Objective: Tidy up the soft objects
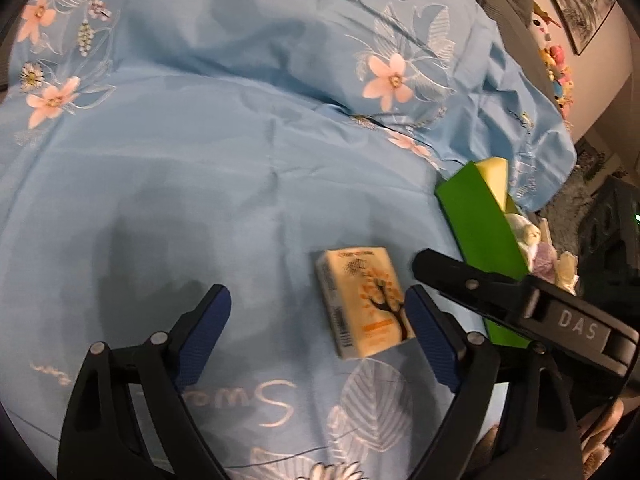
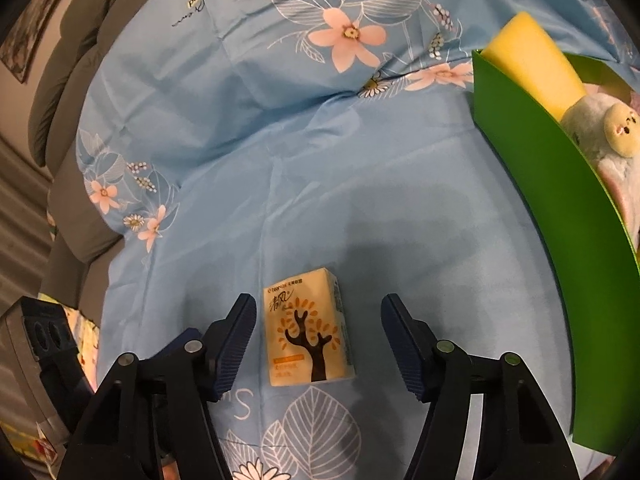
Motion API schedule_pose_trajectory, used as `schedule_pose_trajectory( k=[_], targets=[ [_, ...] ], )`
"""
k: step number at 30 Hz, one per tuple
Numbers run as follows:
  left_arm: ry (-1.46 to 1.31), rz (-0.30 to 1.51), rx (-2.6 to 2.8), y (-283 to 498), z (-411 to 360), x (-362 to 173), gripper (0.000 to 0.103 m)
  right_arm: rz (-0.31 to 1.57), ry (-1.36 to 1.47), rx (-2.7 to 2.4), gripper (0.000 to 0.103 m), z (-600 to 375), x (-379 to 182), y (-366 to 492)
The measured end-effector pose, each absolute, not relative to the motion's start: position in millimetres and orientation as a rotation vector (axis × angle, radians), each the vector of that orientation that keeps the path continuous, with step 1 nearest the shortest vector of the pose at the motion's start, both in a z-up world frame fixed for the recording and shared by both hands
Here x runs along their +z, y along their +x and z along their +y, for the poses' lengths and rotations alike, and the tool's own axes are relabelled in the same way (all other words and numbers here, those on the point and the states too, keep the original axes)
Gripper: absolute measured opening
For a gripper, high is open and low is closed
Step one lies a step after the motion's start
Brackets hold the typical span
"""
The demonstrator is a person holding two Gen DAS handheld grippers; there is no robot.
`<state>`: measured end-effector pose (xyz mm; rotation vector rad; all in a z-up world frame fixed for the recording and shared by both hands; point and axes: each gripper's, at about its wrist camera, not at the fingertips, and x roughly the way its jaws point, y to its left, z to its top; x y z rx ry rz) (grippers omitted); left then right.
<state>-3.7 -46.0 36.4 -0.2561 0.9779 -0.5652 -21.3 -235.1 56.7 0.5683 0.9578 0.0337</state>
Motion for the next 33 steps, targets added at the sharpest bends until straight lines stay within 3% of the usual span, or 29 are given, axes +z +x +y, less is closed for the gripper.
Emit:
schedule_pose_trajectory(
  k=[3,5,10,13,16,21,33],
  targets=[
    [-0.257,0.987,-0.608,-4.4,-54.1,34.2,0.075,0.971,0.587,0.051,0.064,-237.9,52.9,-18.1],
    [-0.244,0.985,-0.621,-5.2,-60.1,33.0,0.073,0.983,0.600,0.061,0.063,-239.2,49.7,-15.2],
    [-0.239,1.008,-0.657,-4.6,-71.0,24.7,0.048,1.030,0.644,0.102,0.063,-236.3,37.4,-8.2],
    [-0.225,1.020,-0.668,-5.5,-77.2,19.6,0.040,1.062,0.643,0.091,0.063,-233.0,29.2,-4.3],
    [-0.229,1.026,-0.697,-6.2,-82.0,15.5,0.037,1.073,0.660,0.111,0.062,-230.6,22.8,-1.4],
    [-0.224,1.004,-0.693,-7.7,-82.4,18.0,0.035,1.070,0.650,0.104,0.051,-229.3,23.4,-2.1],
    [-0.161,0.790,-0.689,-37.9,-75.0,75.9,0.035,0.876,0.617,0.165,0.050,-224.1,83.7,-33.3]
  ],
)
